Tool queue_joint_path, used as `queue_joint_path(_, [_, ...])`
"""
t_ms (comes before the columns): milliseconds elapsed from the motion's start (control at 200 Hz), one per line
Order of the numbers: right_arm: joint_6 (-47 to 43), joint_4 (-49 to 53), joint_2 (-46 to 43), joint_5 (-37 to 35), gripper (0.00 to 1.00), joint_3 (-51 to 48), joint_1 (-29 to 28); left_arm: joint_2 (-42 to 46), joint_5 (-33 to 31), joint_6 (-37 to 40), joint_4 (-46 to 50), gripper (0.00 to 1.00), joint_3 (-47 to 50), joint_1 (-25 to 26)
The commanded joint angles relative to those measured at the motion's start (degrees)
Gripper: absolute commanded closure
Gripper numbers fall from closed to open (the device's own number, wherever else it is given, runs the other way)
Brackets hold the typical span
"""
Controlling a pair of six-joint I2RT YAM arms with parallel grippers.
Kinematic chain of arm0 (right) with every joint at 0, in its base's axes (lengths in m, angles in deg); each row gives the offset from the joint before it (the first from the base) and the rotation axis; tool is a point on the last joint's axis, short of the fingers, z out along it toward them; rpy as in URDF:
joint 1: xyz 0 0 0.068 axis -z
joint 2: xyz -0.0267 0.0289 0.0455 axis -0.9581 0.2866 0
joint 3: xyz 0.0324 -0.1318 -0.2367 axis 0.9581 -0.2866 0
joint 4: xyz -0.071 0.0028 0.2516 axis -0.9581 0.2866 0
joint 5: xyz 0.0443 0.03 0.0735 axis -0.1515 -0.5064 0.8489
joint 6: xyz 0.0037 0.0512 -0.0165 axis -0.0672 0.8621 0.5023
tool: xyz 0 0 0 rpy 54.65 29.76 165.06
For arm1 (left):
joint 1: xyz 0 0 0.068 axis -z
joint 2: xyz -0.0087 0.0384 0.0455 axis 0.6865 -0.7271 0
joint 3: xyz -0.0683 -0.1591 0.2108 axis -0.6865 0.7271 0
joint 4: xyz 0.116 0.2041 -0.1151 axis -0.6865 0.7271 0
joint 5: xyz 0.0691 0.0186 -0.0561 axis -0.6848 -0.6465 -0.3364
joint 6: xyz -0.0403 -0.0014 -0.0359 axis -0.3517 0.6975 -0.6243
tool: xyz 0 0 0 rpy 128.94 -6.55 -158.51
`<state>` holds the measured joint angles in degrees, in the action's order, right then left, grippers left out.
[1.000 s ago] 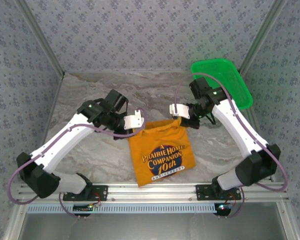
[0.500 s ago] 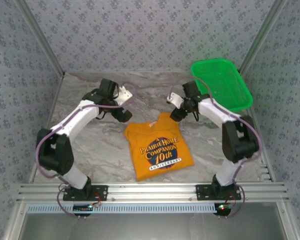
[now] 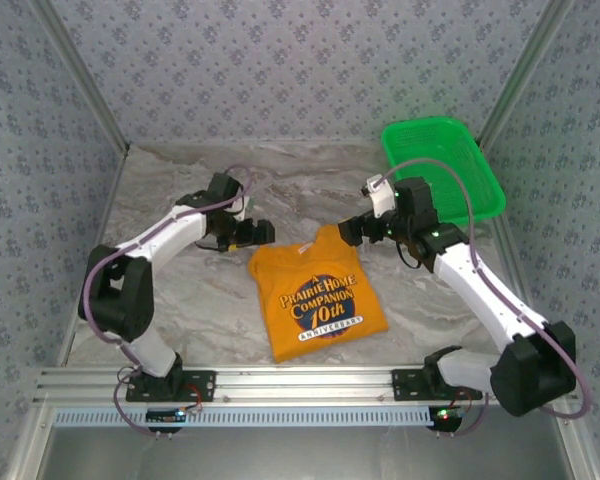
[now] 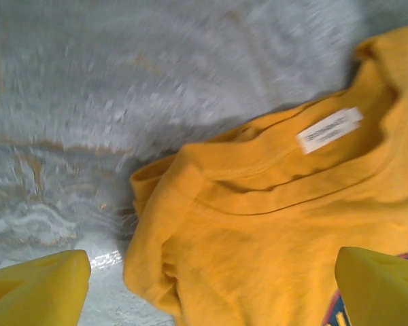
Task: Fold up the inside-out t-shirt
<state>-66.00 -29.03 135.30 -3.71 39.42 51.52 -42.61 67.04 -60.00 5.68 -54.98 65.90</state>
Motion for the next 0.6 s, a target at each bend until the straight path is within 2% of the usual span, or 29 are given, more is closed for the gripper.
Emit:
queue_joint_path(0, [9.0,8.3,2.5,-0.8,0.01,-2.0,-5.4,-1.2,-2.3,-8.4,1.4,0.17,0.4,0.8])
queue_joint_path(115, [13.0,3.3,2.9,0.3,0.05,-5.8,-11.5,-3.5,-3.1,-8.9,1.2,0.21,0.2,1.0])
queue_joint_path(245, [13.2,-1.4,6.8,-0.4,0.07,-5.6,-21.4,-4.7,-1.7,-8.6,1.1,0.23,0.2,1.1])
queue_joint_path(315, [13.0,-1.8,10.7,-4.9,0.08,-2.4,-26.7,-5.4,-1.7,-8.7,1.3,0.24,0.1,1.1])
queue_joint_path(370, [11.5,-2.1,15.2,-6.7,0.11,1.0,-30.4,-5.9,-1.6,-8.8,0.7,0.29,0.3,1.1])
queue_joint_path(440, [11.4,-2.1,20.9,-14.5,0.17,5.5,-34.8,-6.3,-0.9,-9.4,0.1,0.34,0.7,1.0])
queue_joint_path(515, [12.8,-1.8,26.0,-20.9,0.23,9.9,-38.5,-6.0,0.4,-9.9,-0.5,0.34,2.0,1.0])
queue_joint_path(595, [11.9,0.2,30.6,-26.1,0.26,15.4,-42.4,-4.9,0.3,-10.1,0.2,0.29,4.0,0.4])
